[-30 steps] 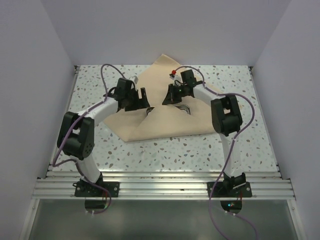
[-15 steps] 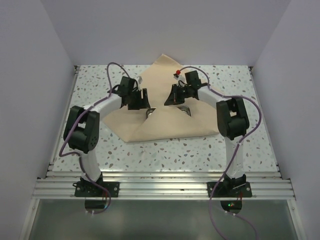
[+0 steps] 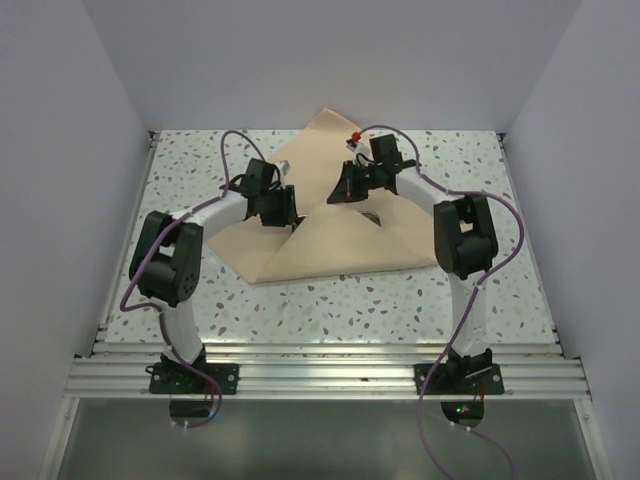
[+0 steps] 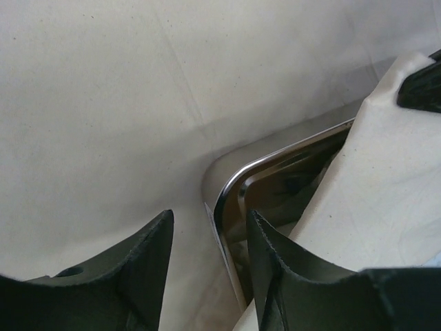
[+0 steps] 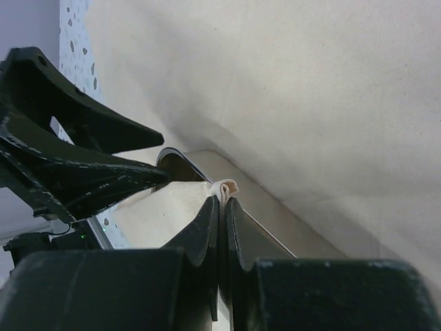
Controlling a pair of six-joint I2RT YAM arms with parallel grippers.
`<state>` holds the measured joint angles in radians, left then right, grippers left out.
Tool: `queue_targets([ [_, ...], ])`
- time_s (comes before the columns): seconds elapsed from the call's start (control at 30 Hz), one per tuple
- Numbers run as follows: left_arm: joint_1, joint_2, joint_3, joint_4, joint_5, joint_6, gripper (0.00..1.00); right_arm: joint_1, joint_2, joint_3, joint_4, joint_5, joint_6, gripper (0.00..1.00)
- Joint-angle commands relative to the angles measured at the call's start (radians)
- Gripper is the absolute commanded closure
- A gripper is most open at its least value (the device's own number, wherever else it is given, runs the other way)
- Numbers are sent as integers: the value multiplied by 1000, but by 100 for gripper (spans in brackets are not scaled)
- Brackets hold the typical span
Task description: Prepare the surgical pack
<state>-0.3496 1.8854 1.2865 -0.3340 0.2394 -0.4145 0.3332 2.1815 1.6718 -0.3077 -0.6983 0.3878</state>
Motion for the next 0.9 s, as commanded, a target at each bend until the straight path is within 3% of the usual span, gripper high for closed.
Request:
queue_targets([
  [0.0, -15, 18, -4, -2, 5, 22, 50, -11, 14, 74, -1, -1, -3, 100],
  [0.23, -20, 52, 28, -36, -12, 37, 56, -19, 76, 121, 12, 0, 8, 100],
  [0.57, -20, 90, 94, -94, -74, 77, 80, -31, 207, 206, -28, 19, 11, 100],
  [0.7, -20, 93, 108, -120, -103, 89, 82, -34, 244, 267, -106, 45, -18, 100],
  [0.87, -20, 89, 120, -132, -121, 86, 79, -34, 216, 224, -154, 40, -63, 100],
])
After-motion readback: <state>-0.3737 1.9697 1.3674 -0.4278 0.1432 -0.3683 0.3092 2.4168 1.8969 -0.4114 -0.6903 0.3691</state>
